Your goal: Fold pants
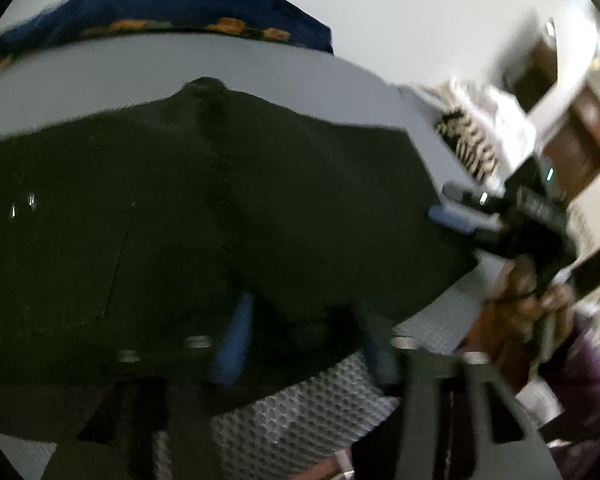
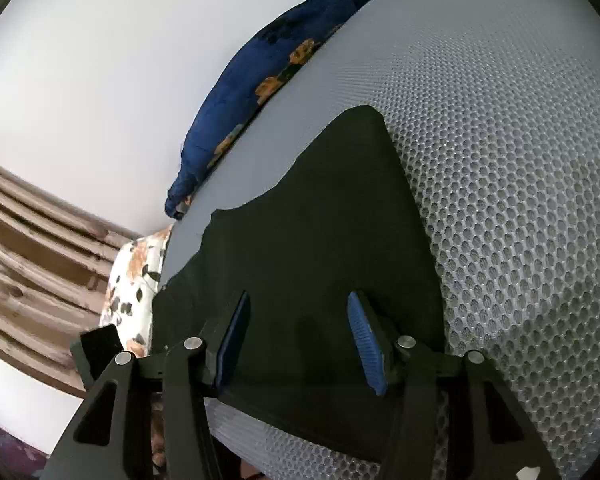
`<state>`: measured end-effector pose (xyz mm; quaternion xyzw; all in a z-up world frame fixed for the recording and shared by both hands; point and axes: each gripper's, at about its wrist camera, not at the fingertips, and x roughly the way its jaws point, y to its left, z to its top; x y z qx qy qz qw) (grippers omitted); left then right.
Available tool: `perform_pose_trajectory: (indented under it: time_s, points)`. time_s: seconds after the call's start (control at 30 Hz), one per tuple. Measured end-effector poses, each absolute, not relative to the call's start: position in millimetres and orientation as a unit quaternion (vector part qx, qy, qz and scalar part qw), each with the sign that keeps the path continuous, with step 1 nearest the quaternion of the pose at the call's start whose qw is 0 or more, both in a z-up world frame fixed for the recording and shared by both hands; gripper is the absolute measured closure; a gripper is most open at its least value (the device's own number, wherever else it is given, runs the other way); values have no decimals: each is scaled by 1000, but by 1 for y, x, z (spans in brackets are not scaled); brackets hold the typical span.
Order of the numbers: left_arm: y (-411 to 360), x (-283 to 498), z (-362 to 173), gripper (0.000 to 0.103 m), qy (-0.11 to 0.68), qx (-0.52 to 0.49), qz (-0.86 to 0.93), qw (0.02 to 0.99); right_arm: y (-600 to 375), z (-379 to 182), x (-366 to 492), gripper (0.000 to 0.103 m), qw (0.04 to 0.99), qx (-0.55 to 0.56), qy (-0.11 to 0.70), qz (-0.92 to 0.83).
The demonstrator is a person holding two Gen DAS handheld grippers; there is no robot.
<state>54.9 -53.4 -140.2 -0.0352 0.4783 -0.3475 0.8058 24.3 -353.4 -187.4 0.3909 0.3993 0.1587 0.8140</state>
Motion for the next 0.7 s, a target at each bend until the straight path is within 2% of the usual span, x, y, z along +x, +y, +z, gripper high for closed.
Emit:
perform_pose_trajectory:
  time_s: [0.07, 0.27, 0.47, 0.57, 0.63, 0.7]
  points:
    - [-55, 57, -142, 86, 487, -43, -353, 798, -355, -188, 24, 55, 812, 397, 397, 159]
    - [-43, 54, -144, 92, 500, -97, -346, 788, -360, -192, 21, 55, 810, 407, 392, 157]
    - [-41, 50, -149, 91, 501, -104, -342, 788, -365, -191, 18, 55, 809, 410, 391, 157]
    - [-36, 50, -152, 86, 500, -121, -339, 788, -367, -191, 17, 54, 807, 412, 392, 156]
    - [-31, 49, -149, 75, 503, -132, -333, 787, -366, -183, 18, 49, 808, 410, 395, 151]
    - [-27, 48, -144, 43, 504, -139, -330, 786, -363, -165, 19, 49, 824, 393, 380, 152]
